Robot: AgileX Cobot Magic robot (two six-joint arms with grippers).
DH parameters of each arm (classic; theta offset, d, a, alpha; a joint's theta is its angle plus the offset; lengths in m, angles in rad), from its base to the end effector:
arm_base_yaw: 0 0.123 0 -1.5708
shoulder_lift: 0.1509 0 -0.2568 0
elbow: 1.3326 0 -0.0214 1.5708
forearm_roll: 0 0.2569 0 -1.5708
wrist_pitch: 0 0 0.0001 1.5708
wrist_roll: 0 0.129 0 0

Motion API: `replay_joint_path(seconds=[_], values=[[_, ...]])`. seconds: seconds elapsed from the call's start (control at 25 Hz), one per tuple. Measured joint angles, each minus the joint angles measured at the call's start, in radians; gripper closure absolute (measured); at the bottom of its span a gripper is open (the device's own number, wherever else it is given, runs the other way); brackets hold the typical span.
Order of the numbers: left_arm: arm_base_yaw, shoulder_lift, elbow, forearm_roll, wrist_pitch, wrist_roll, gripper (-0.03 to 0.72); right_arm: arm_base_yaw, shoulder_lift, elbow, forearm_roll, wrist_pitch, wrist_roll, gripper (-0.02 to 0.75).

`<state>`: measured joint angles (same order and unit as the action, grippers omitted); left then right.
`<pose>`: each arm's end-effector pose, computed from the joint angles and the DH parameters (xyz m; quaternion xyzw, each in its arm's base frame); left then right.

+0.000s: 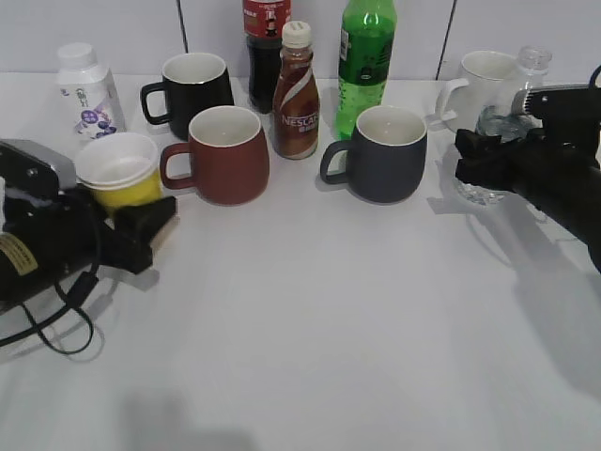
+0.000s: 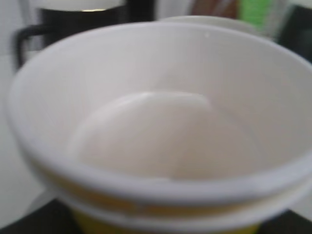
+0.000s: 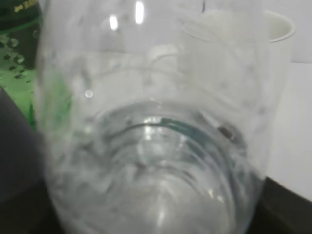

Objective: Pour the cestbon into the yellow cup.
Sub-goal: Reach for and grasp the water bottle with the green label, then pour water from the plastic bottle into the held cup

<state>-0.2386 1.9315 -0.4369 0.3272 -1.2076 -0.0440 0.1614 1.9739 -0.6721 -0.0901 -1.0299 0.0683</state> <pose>0.2909 -0.1106 0.0702 0.2147 0.7464 -0.1684 0.6070 0.3647 0.0695 0.0842 -0.0782 0.7657 0.0879 0.6324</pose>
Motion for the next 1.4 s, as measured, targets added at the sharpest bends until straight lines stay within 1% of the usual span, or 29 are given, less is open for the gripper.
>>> replay_joint_path(seconds=[0.08,0.12,0.24,0.32,0.4,0.52,0.56,0.64,0.76,0.92,1.04,1.2,1.4], values=[[-0.007,-0.004,0.0,0.104,0.0,-0.048,0.248,0.0,0.0,0.0,0.0,0.0,0.0,0.256],[-0.014,-0.004,0.0,0.139,-0.001,-0.065,0.248,0.0,0.0,0.0,0.0,0.0,0.0,0.256],[-0.063,-0.004,0.0,0.187,-0.001,-0.094,0.248,0.0,-0.012,0.007,-0.012,0.008,-0.004,0.256],[-0.112,-0.004,-0.002,0.196,-0.001,-0.096,0.248,0.0,-0.04,0.027,-0.051,0.028,-0.025,0.256],[-0.161,-0.004,-0.019,0.2,0.0,-0.097,0.248,0.0,-0.076,0.041,-0.132,0.043,-0.058,0.256],[-0.244,-0.004,-0.063,0.203,0.0,-0.097,0.248,0.0,-0.133,0.044,-0.308,0.044,-0.108,0.256],[-0.265,-0.004,-0.085,0.204,0.003,-0.097,0.248,0.0,-0.152,0.044,-0.35,0.043,-0.119,0.256],[-0.311,-0.004,-0.133,0.205,0.043,-0.1,0.248,0.0,-0.178,0.04,-0.432,0.042,-0.135,0.256],[-0.356,-0.004,-0.2,0.224,0.13,-0.129,0.248,0.0,-0.194,0.019,-0.53,0.039,-0.187,0.256],[-0.367,-0.002,-0.26,0.294,0.16,-0.221,0.248,0.012,-0.194,-0.028,-0.624,0.04,-0.225,0.256],[-0.367,-0.002,-0.281,0.322,0.185,-0.247,0.248,0.026,-0.194,-0.077,-0.667,0.044,-0.256,0.256],[-0.367,-0.001,-0.288,0.337,0.202,-0.255,0.248,0.035,-0.194,-0.126,-0.688,0.045,-0.271,0.256],[-0.367,-0.001,-0.288,0.348,0.202,-0.274,0.248,0.036,-0.194,-0.133,-0.693,0.056,-0.299,0.256]])
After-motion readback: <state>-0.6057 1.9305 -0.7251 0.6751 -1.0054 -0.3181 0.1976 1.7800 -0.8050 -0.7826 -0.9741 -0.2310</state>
